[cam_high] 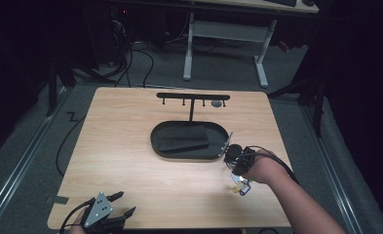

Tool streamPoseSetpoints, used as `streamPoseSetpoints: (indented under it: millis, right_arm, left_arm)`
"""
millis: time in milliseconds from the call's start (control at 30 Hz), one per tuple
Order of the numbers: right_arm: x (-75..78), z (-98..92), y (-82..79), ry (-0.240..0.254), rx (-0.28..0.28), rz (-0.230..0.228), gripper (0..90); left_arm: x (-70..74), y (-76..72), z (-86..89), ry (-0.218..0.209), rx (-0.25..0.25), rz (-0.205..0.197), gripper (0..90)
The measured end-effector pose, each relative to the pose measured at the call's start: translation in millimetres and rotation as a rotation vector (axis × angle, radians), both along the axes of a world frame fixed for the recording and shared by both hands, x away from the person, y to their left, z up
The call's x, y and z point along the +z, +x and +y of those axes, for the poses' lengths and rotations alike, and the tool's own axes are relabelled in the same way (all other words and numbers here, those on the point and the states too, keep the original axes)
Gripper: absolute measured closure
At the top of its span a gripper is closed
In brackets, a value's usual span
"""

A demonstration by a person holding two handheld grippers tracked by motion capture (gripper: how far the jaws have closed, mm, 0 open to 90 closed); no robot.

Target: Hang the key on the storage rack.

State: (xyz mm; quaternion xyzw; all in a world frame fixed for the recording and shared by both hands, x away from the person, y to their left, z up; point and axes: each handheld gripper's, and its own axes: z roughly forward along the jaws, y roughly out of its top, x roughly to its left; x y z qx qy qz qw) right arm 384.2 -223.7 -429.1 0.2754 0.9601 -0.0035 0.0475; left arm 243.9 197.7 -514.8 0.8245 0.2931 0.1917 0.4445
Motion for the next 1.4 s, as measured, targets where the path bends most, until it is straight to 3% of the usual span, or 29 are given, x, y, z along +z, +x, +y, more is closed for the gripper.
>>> streamPoseSetpoints:
  millis: [233, 667, 967, 1200, 1400]
  right_arm:
    - [26.1, -4.6, -9.7, 0.013, 0.015, -0.012, 87.6]
    - [78.2, -11.5, -13.6, 0.065, -0.001, -0.076, 87.9]
    - [112.5, -13.6, -11.2, 0.065, -0.017, -0.116, 88.1]
    - [130.3, -9.9, -7.3, 0.064, -0.026, -0.134, 88.1]
    - [136.6, -5.9, 1.0, 0.072, -0.037, -0.144, 88.1]
  left_arm:
    - [5.6, -2.1, 5.3, -0.038, 0.029, -0.051, 36.3]
    - [3.1, -1.7, 7.8, -0.012, 0.036, -0.050, 35.6]
    - [3.4, -1.0, 11.3, -0.024, 0.039, -0.044, 35.6]
    - [2.7, -1.2, 10.1, -0.015, 0.032, -0.045, 35.7]
    - [2.6, -1.0, 10.7, -0.020, 0.032, -0.043, 35.7]
